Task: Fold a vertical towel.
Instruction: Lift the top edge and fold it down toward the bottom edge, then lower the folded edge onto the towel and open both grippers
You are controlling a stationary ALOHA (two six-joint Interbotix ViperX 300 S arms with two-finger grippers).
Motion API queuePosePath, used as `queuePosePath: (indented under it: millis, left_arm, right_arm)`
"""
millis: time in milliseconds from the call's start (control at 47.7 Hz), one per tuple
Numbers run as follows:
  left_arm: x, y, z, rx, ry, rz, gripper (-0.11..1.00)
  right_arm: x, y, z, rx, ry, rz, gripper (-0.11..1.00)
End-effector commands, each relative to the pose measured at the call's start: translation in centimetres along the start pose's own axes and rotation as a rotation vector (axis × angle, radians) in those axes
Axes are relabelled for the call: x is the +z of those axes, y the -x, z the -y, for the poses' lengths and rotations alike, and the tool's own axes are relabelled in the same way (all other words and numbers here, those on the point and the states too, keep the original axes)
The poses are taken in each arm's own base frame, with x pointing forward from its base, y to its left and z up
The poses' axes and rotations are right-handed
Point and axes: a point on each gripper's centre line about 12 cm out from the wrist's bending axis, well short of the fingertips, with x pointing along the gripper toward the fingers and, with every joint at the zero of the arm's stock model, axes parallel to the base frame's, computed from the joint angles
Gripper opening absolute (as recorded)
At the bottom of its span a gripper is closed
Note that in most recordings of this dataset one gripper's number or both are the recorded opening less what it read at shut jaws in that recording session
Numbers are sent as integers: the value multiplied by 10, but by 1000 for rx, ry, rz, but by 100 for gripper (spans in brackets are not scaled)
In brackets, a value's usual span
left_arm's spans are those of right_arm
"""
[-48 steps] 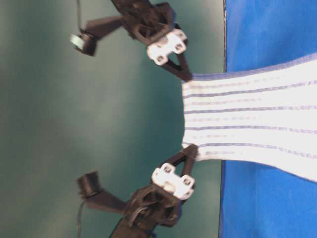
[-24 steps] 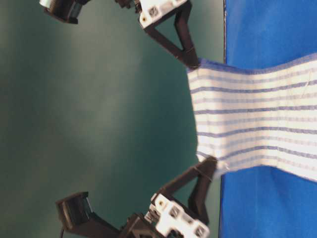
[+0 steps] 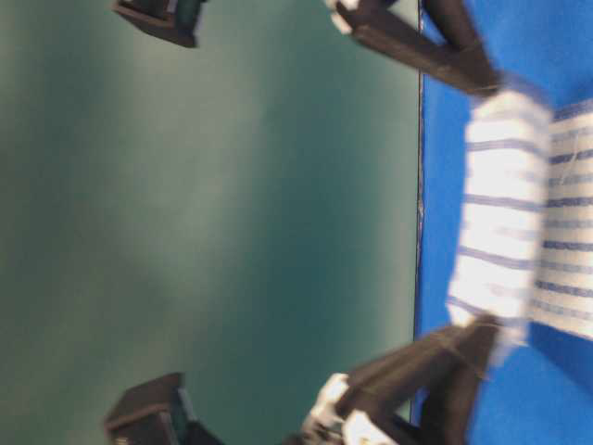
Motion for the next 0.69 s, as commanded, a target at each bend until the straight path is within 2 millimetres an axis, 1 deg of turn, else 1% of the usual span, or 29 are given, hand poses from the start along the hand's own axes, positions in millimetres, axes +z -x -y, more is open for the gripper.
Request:
queuePosePath:
  millis: [0,84,189,335,671]
  left_arm:
    - [-1,-5,10,-23,-2,10,4]
    - [-6,-13,19,-41,0,19,4]
    - [-12,-20,25,-53,4,21,4]
    - [-14,-24,26,-56,19,23,4]
    - [-15,-25,26,-57,27,23,5]
  right_arm:
    - [5,-6,-10,19,-14,6,9]
    - [2,-13,-16,28,-12,-11,9]
    - [0,-19,-18,29,-10,-27,9]
    - [0,-23,-19,29,-11,-33,9]
    - [0,-23,-21,31,-18,-36,9]
